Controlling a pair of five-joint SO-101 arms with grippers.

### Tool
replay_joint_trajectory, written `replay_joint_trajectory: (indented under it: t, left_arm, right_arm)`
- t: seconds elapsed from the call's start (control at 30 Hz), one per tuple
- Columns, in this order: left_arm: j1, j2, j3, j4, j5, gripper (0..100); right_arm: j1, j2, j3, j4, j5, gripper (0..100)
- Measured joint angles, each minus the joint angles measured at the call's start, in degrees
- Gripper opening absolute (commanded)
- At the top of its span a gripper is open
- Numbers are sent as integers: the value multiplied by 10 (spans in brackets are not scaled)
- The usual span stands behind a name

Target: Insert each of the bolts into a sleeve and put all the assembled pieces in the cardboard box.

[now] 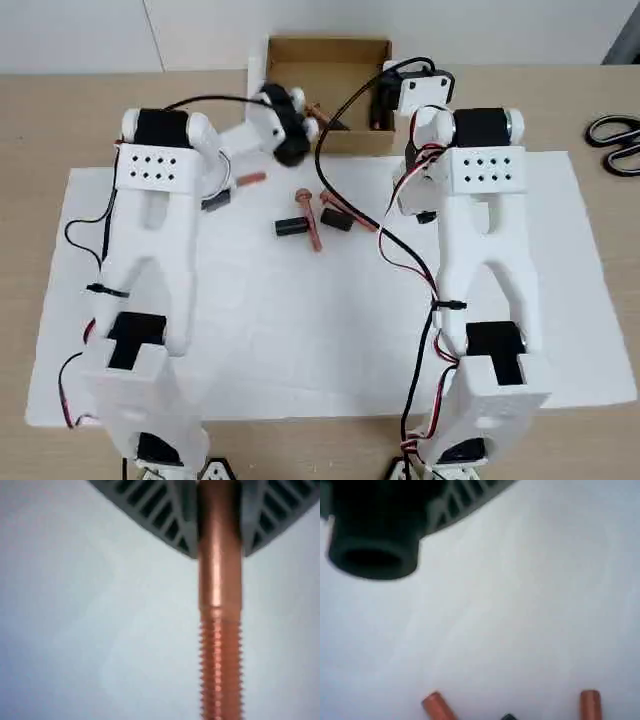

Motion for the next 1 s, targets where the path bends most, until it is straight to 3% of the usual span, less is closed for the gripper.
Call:
replay_joint_trajectory:
  t: [0.3,1.0]
  left_arm:
    - [-1,0,32,8,-161,6]
    - [11,0,149,-19,-177,8]
  right_arm:
    - [0,0,0,0,0,4]
    - [0,0,0,0,0,4]
